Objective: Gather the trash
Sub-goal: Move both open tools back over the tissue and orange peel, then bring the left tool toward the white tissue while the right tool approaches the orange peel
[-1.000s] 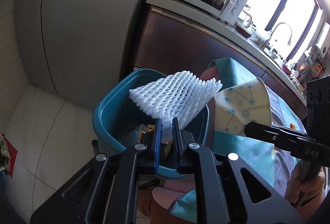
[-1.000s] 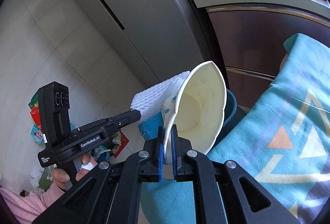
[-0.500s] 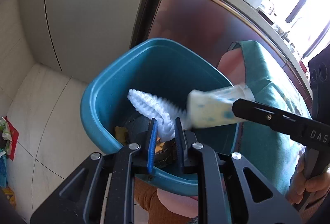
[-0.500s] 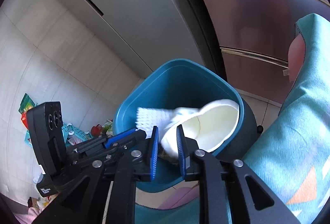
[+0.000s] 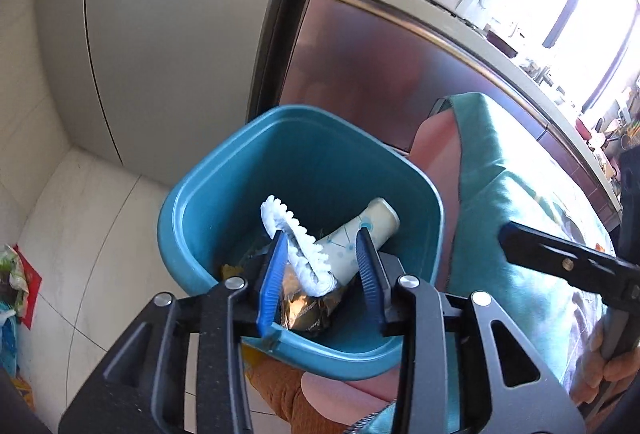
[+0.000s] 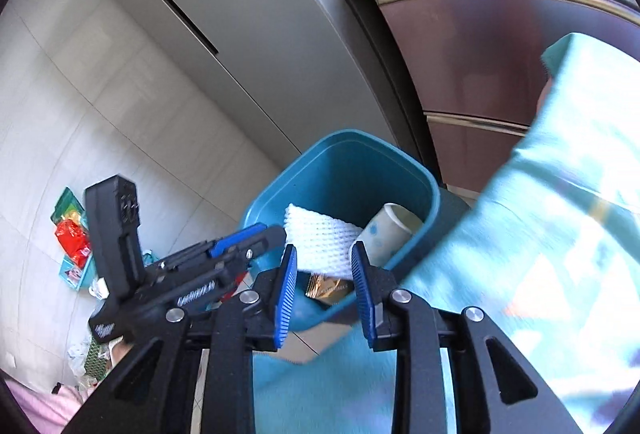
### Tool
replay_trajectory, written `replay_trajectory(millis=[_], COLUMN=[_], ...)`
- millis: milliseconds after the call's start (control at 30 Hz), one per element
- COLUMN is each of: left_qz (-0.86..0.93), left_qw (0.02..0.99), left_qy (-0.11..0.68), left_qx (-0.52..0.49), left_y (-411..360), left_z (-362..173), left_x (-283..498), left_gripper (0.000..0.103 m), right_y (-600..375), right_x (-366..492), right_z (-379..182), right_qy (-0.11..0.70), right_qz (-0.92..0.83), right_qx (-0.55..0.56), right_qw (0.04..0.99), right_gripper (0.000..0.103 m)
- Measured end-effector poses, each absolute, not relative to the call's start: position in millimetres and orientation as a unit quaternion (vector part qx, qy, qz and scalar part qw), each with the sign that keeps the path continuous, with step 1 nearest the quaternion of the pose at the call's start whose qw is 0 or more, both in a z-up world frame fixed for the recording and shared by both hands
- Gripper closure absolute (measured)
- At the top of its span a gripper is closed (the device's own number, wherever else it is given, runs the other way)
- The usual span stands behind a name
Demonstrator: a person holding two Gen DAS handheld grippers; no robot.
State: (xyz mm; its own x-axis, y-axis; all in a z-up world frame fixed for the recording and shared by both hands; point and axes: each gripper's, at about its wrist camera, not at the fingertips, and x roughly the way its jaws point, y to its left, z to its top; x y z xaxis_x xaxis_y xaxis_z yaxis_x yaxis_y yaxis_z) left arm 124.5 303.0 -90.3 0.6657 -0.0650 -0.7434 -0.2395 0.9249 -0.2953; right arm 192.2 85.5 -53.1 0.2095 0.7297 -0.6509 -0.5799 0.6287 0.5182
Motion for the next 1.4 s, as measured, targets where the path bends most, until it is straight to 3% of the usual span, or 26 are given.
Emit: replay_trajectory(millis=[133, 567, 1067, 1400], left_qz=[0.03, -0.134, -0.275, -0.294], left_qw=[0.903, 0.925, 0.883, 0.867], left_qy=[0.39, 0.337, 0.376, 0.402], left_qx=[-0.18, -0.111, -0.047, -0.034], left_y=[290, 169, -5, -53], left_z=[-73, -13, -28, -41], left_x=[123, 110, 112, 110], left_gripper=[0.065, 0.051, 0.049, 0.049], right_y=[56, -58, -239, -292], right_x=[182, 140, 85, 80], right_z=[-41, -28, -34, -54], right_qy=[0.447, 0.391, 0.352, 0.358], right_qz=[0.423, 0.354, 0.176, 0.094], right_qx=[0.1, 0.128, 0.19, 0.182], right_qw=[0.781, 0.84, 0.9, 0.911], right_gripper=[0.075, 0.056, 0.055, 0.055])
